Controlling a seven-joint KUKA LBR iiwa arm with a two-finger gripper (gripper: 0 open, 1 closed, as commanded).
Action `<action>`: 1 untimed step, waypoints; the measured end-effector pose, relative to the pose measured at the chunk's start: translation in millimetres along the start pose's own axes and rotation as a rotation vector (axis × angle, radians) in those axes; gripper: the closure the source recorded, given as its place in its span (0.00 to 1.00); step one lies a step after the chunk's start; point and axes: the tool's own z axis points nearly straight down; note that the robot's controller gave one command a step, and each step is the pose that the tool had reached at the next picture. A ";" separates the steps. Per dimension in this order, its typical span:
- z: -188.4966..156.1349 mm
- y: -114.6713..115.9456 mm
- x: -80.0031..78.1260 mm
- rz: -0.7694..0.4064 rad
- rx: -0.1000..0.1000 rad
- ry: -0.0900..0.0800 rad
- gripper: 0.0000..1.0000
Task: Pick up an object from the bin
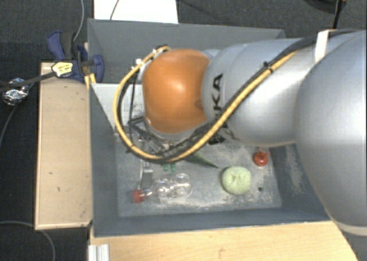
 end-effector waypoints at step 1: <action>-4.5 -1.2 -2.2 0.006 -0.002 -0.008 0.00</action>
Offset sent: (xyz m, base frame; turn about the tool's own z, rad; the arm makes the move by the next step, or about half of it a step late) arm -0.0234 -0.0373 -0.1033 -0.1640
